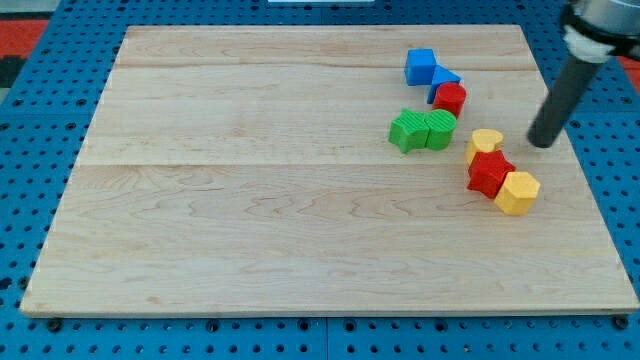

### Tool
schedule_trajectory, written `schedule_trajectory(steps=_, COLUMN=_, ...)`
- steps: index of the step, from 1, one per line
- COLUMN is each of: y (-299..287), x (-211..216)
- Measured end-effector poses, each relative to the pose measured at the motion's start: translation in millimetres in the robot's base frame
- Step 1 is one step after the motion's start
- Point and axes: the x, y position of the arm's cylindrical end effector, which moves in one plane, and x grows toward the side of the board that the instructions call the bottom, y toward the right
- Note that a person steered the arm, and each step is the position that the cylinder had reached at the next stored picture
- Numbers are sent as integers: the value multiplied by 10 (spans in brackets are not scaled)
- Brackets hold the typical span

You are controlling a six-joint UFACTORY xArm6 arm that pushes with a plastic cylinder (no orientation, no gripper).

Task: Nudge the heart to the bottom of the green circle

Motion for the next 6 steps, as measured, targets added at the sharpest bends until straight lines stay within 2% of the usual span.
schedule_trajectory(steps=1, y=-547, x=47)
schedule_trajectory(steps=2, y=-653, x=180)
schedule_trajectory(steps=4, y=693, x=219)
schedule_trajectory(steps=5, y=971, x=415)
schedule_trajectory(steps=6, y=655, x=563)
